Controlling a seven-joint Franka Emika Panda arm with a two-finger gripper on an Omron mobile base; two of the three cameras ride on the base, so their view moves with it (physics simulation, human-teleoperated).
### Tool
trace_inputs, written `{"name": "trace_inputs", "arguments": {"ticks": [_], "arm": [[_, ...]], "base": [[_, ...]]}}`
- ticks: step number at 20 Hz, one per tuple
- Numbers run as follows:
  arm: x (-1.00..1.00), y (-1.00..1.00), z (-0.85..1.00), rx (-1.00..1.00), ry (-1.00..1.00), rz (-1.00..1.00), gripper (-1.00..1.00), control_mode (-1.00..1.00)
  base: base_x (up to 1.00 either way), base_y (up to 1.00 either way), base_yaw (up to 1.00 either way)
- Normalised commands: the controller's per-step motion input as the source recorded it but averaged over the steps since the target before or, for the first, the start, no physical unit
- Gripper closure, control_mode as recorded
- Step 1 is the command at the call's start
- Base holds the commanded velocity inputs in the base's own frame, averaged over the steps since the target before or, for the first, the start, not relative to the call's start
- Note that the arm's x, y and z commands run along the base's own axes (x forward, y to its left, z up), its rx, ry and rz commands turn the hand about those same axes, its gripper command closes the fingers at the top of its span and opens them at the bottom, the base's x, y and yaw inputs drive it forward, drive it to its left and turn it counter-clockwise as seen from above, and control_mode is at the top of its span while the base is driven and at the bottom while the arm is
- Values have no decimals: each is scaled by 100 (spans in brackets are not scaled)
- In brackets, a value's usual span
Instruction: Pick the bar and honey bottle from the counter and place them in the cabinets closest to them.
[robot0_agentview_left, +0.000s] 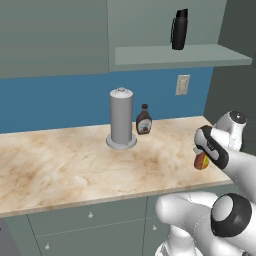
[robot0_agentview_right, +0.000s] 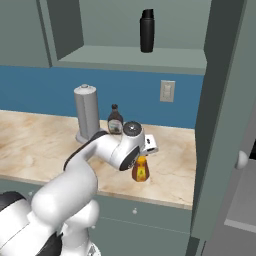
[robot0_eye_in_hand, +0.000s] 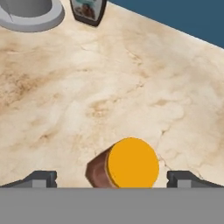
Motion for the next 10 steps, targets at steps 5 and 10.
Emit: {"name": "trace_inputs", "arguments": {"ticks": [5,10], "arm": [[26,-20,-11,2,1,0,-100,-100],[2,-4,-1,0,1,0,-100,-100]], "base": [[0,0,0],[0,0,0]]}}
